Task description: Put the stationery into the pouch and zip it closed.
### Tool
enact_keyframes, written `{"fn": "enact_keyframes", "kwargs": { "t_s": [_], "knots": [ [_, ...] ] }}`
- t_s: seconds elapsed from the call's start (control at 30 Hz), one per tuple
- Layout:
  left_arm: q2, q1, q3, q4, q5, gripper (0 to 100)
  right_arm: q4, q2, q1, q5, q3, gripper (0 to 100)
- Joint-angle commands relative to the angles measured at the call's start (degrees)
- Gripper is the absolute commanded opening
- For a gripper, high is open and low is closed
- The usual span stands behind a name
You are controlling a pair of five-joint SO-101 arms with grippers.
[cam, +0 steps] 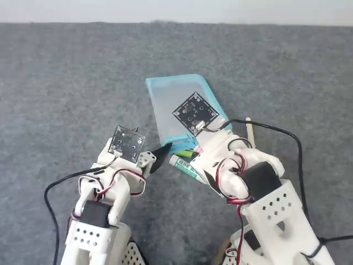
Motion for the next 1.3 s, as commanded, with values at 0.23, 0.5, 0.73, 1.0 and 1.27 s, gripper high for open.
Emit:
{"fn": "enact_keyframes", "kwargs": {
  "t_s": [0.23, 0.5, 0.73, 1.0, 1.27],
  "knots": [
    [0.62, 0.0, -0.57, -1.58, 0.7, 32, 6.9, -2.07, -9.89, 5.89, -3.78, 0.6],
    [0.53, 0.0, -0.57, -1.58, 0.7, 28, 9.63, -5.85, -10.24, 9.41, -3.78, 0.6],
    [0.53, 0.09, -0.57, -1.58, 0.7, 19, 12.44, -12.0, -10.24, 9.49, -3.52, 0.6],
    [0.35, 0.18, -0.57, -1.58, 0.7, 1, 6.73, -7.78, -7.96, 9.49, 1.49, 0.6],
    [0.26, -1.05, -1.01, -1.58, 3.08, 1, -0.31, 0.48, 3.03, 9.49, 1.76, 0.6]
  ]
}}
